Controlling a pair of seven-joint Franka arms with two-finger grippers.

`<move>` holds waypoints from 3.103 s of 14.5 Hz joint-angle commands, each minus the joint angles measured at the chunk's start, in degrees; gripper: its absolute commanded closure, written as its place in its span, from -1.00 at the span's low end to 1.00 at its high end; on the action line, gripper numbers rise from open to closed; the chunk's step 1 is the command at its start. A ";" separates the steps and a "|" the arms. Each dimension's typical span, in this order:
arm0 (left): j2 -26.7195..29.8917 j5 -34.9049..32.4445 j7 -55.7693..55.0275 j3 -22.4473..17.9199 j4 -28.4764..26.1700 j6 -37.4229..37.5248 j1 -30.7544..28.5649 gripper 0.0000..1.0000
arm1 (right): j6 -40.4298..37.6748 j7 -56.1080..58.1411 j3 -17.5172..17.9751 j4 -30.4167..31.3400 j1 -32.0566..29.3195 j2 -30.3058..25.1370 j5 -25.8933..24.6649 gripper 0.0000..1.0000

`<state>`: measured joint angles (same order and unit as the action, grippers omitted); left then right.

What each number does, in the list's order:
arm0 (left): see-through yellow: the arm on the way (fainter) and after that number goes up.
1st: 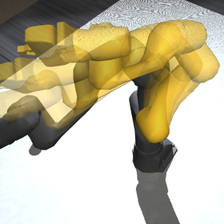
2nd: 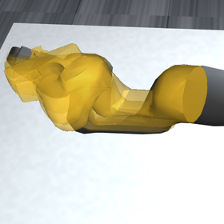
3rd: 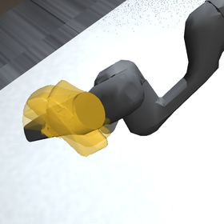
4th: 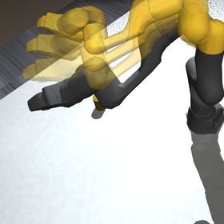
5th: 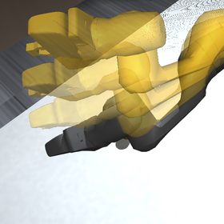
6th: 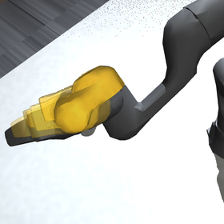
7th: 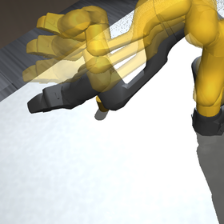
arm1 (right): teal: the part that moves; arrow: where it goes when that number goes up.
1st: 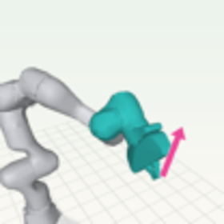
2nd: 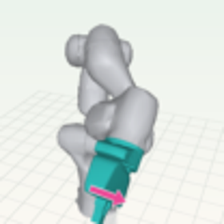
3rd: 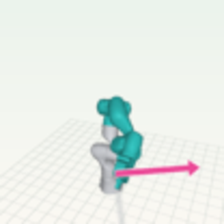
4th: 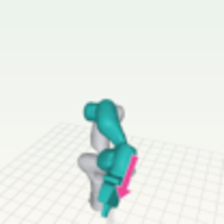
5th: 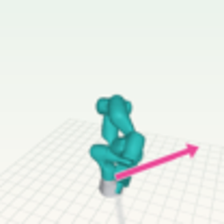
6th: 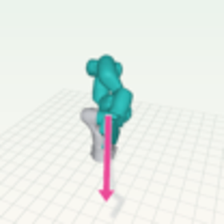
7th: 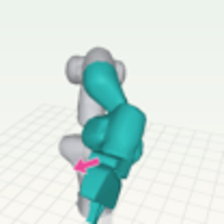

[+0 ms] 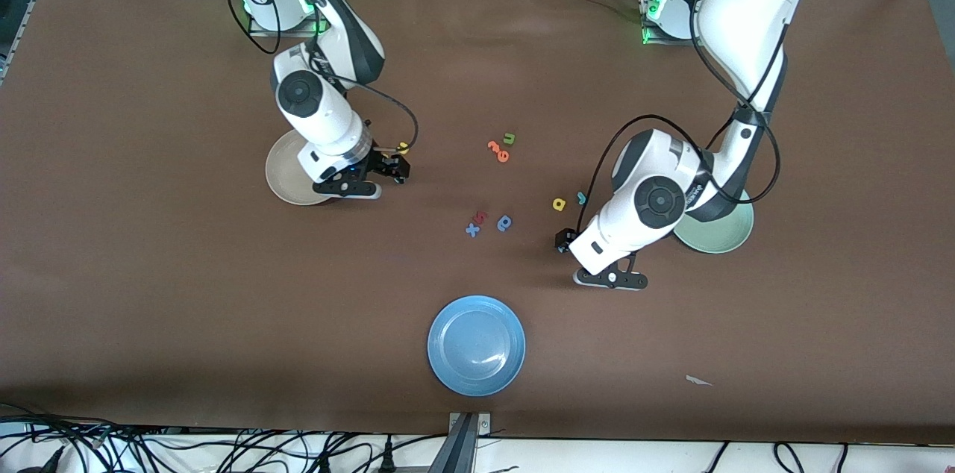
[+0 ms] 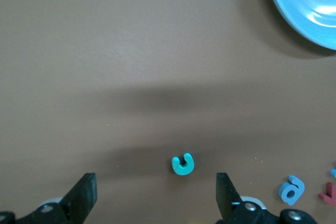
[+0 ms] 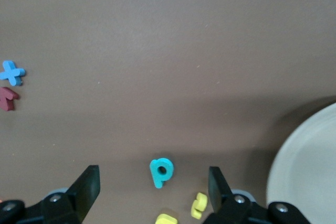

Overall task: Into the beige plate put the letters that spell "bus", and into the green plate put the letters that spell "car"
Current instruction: 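Grasp the teal u with the left gripper while the right gripper grasps yellow s, then carry the u to the green plate while the right gripper drops s on beige plate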

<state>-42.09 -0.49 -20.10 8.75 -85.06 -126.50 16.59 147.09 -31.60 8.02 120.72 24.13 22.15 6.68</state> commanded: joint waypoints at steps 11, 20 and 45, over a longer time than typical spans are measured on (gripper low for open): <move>-6.07 -5.48 -13.12 -1.81 2.36 -4.81 4.42 -0.90 | 6.10 0.49 -0.11 10.68 -0.31 -2.02 -2.63 -0.88; -6.86 -5.66 -13.92 -1.72 1.39 -4.20 5.21 -0.48 | 8.21 -0.74 1.38 13.93 -0.31 -2.11 -2.63 -0.82; -6.51 -7.15 -12.95 -1.72 0.86 -2.26 5.56 0.41 | -8.12 15.40 0.86 12.26 -7.86 -13.52 -2.55 1.00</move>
<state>-48.44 -4.95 -32.44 7.46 -84.23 -129.53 21.68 143.06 -22.16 8.94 132.13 19.85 12.86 5.06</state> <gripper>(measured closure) 0.687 0.907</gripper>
